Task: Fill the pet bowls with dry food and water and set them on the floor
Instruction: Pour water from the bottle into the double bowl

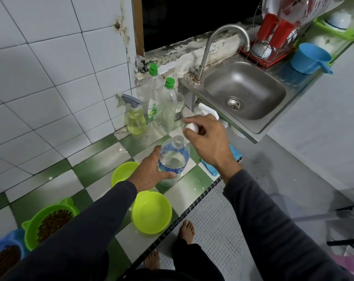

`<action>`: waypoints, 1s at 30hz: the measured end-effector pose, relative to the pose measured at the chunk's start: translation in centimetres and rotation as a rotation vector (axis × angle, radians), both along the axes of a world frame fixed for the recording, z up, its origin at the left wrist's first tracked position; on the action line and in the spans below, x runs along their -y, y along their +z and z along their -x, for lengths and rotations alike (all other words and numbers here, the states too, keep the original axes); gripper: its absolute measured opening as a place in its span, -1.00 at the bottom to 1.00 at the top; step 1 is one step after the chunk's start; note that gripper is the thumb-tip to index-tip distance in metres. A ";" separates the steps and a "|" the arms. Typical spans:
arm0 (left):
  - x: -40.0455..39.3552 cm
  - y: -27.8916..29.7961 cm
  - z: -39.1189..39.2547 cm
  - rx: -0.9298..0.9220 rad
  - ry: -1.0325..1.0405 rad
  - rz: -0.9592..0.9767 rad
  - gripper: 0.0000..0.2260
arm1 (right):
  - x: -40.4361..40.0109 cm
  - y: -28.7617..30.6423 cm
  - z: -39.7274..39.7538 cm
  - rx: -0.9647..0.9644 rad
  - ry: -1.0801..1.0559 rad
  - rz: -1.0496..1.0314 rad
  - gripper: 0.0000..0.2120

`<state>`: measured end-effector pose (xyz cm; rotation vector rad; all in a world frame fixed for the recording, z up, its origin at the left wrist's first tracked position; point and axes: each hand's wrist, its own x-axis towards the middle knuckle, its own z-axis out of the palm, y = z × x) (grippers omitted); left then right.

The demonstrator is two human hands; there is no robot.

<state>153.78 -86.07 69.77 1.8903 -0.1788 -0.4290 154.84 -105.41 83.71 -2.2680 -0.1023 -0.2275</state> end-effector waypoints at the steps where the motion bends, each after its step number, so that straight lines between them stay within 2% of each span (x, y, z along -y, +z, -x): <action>1: 0.0 0.1 0.0 -0.001 -0.002 -0.003 -0.23 | 0.4 -0.8 -0.1 -0.021 -0.069 -0.019 -0.76; 5: -0.1 -0.1 0.0 -0.024 -0.001 0.003 -0.20 | 2.2 -6.1 0.5 -0.257 -0.244 -0.032 -0.77; 9: -0.1 -0.1 0.0 -0.012 -0.003 -0.005 -0.17 | 2.5 -12.7 2.7 -0.566 -0.205 0.039 -0.85; 13: 0.1 0.0 0.1 0.003 0.007 -0.013 -0.15 | 1.6 -17.1 4.5 -0.705 -0.122 0.169 -0.83; 15: 0.1 -0.1 0.1 -0.001 0.008 -0.018 -0.15 | 1.2 -18.2 5.3 -0.725 -0.061 0.250 -0.91; 18: 0.1 -0.1 0.2 -0.012 0.009 -0.014 -0.16 | 0.8 -19.6 6.1 -0.727 0.026 0.379 -0.94; 24: 0.1 0.0 0.2 -0.014 0.013 -0.013 -0.15 | 0.7 -20.7 6.9 -0.661 0.132 0.545 -0.79; 26: 0.1 0.0 0.2 -0.016 0.012 -0.015 -0.15 | 0.7 -20.7 7.0 -0.627 0.176 0.583 -0.69; 30: 0.1 0.2 0.3 -0.014 0.013 -0.021 -0.16 | 0.7 -20.9 7.0 -0.636 0.190 0.591 -0.63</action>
